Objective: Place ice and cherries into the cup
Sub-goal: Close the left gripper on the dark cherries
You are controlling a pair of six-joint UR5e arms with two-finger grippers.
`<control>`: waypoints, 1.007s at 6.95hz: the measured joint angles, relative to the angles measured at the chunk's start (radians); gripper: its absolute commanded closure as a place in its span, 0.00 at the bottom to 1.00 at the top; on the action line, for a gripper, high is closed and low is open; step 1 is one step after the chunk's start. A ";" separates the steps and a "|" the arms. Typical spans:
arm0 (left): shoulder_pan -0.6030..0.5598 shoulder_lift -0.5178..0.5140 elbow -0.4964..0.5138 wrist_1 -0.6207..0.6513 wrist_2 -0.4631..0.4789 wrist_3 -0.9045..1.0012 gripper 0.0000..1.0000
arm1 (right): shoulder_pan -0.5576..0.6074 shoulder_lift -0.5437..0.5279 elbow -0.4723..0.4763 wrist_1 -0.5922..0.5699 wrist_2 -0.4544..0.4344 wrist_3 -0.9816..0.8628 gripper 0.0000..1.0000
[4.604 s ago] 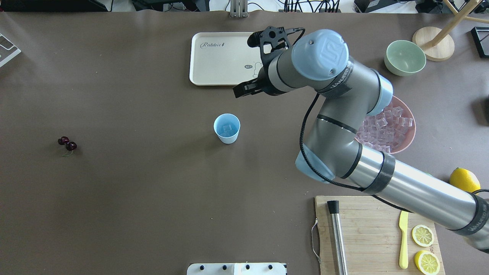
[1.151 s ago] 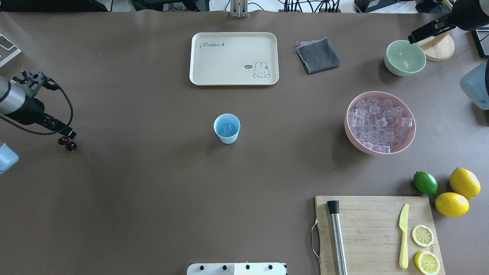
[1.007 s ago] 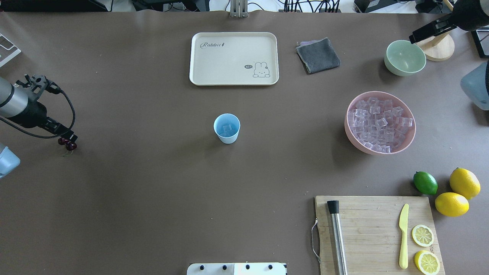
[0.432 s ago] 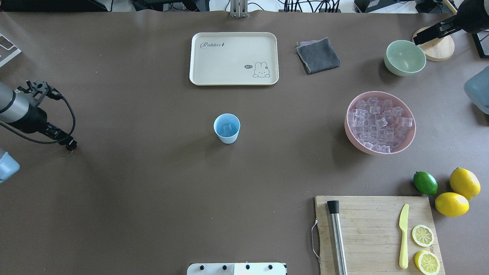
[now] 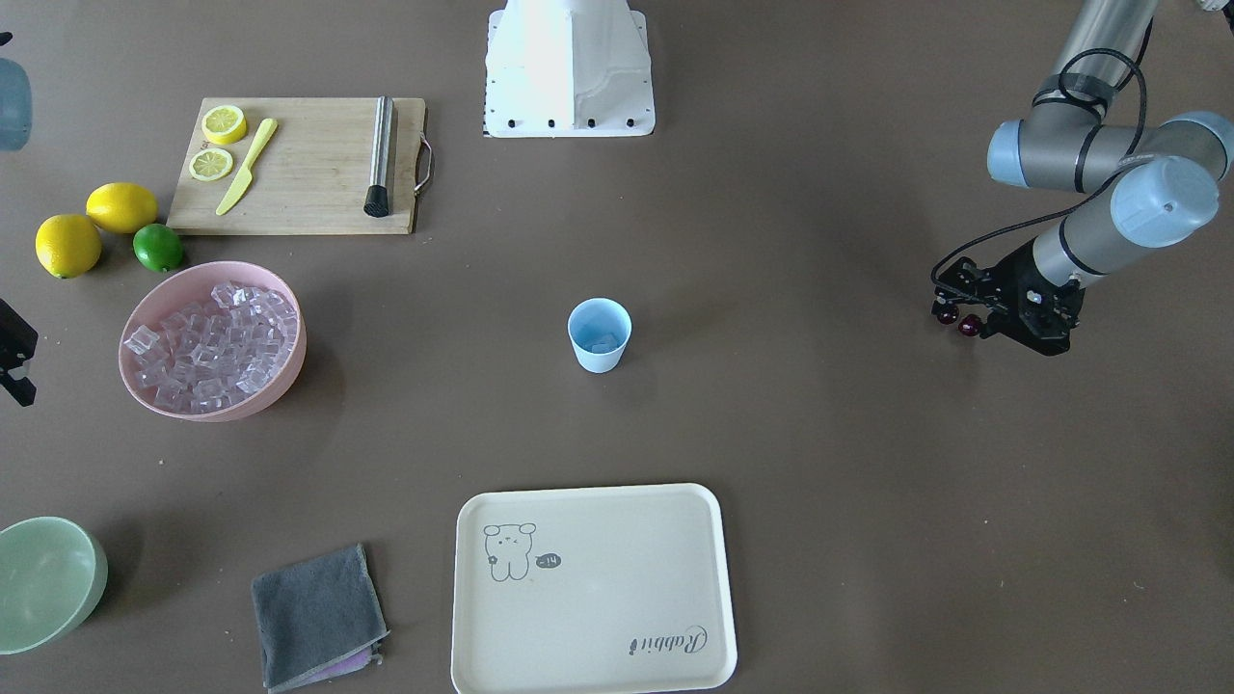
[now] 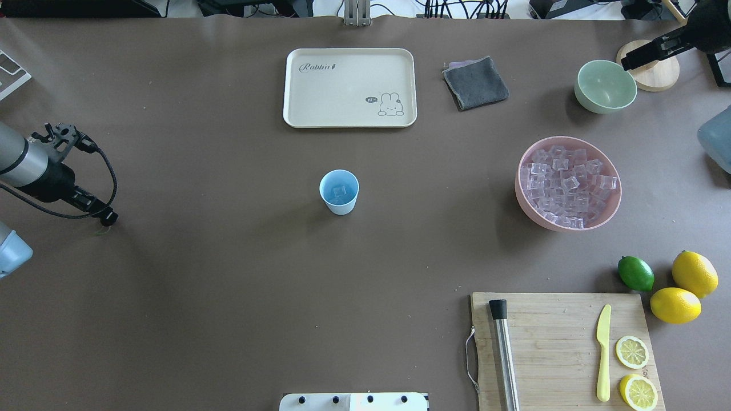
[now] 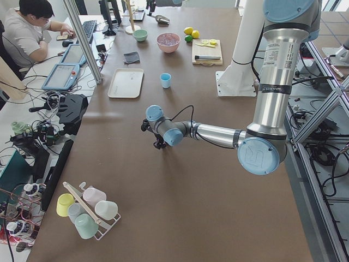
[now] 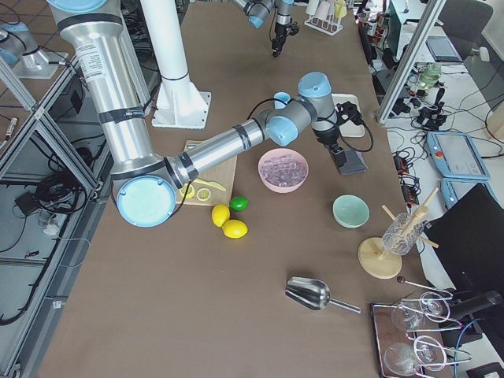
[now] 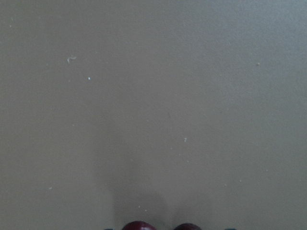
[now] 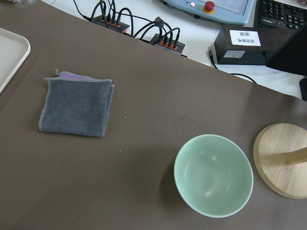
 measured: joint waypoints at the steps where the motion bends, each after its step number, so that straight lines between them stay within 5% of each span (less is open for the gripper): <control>1: 0.001 0.001 0.000 0.000 0.000 0.001 0.70 | 0.000 0.000 -0.001 0.000 -0.002 0.000 0.00; 2: 0.001 0.002 0.001 0.000 0.000 0.001 0.96 | 0.000 0.000 -0.002 0.000 -0.005 0.000 0.00; 7: -0.021 0.027 -0.106 0.004 -0.024 -0.012 1.00 | 0.000 -0.006 0.017 0.000 -0.009 0.005 0.00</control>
